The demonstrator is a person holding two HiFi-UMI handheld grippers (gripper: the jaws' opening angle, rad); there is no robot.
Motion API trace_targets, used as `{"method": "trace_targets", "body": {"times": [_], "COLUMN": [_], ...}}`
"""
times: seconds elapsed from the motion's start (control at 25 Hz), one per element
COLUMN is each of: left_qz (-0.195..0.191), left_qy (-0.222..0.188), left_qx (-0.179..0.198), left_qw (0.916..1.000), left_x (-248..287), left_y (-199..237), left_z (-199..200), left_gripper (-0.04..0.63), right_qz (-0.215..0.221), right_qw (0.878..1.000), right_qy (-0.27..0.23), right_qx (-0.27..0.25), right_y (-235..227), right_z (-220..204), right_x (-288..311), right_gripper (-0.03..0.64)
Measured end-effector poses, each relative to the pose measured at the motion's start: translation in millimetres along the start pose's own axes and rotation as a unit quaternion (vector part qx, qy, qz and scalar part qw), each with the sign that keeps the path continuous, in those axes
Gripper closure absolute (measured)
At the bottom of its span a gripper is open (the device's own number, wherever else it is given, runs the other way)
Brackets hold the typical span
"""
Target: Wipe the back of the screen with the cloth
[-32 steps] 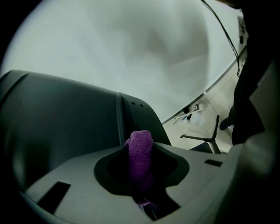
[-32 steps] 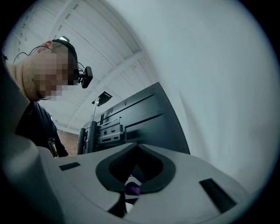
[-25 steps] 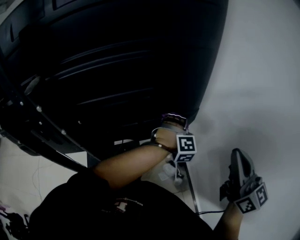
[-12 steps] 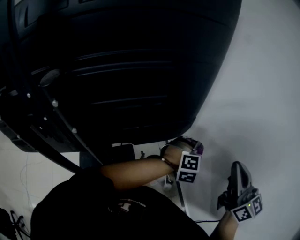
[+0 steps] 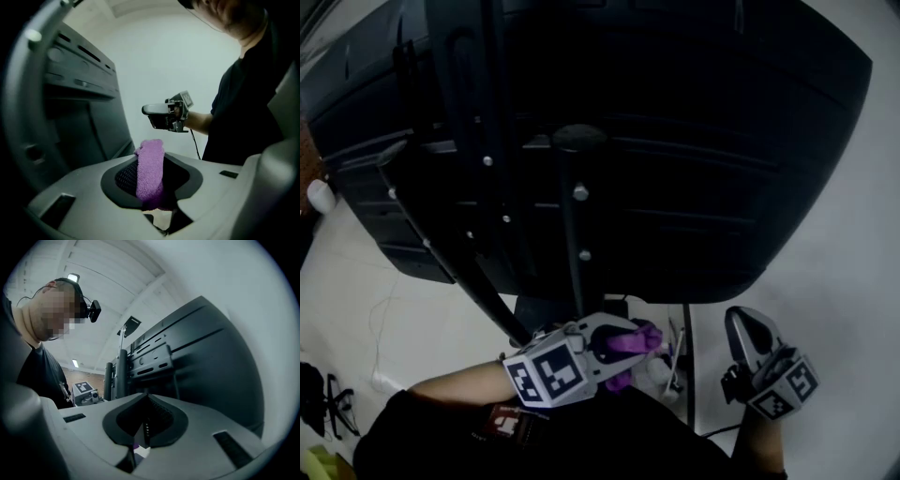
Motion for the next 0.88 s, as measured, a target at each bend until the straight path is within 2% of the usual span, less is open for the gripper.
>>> {"method": "trace_targets", "body": {"times": [0.08,0.16,0.32,0.4,0.52,0.72,0.88], "left_qz": [0.045,0.098,0.194,0.220,0.231,0.217,0.208], "left_qy": [-0.014,-0.043,-0.091,-0.102,-0.113,-0.127,-0.137], "left_qx": [-0.011,-0.041,-0.132,-0.161,-0.181,-0.171,-0.172], "left_qw": [0.9989,0.9934,0.9677,0.9569,0.9493,0.9526,0.9532], "left_x": [-51,-100,-177,-200,-216,-217,-214], "left_y": [18,32,55,60,63,64,63], "left_z": [-13,-26,-58,-69,-77,-73,-74], "left_gripper": [0.486,0.485,0.486,0.486,0.486,0.486,0.486], "right_qz": [0.040,0.074,0.122,0.135,0.145,0.159,0.161], "right_qw": [0.999,0.997,0.992,0.990,0.989,0.985,0.984], "right_qy": [0.008,0.015,0.032,0.037,0.039,0.057,0.067], "right_qx": [0.000,0.002,-0.002,0.001,0.004,-0.023,-0.022], "right_y": [12,29,65,80,98,124,130], "right_z": [-8,-14,-25,-31,-36,-41,-43], "right_x": [39,71,120,138,159,178,177], "right_gripper": [0.607,0.607,0.607,0.607,0.607,0.612,0.614]}}
Point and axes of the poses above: the fingertips, and each gripper's own axes: x forward along the fingers, y to its left, z out of its top, the point moved 6 cm from there along -x, backward along the fingers, and after that the axes turned 7 degrees about z, right-handed, at the moved point
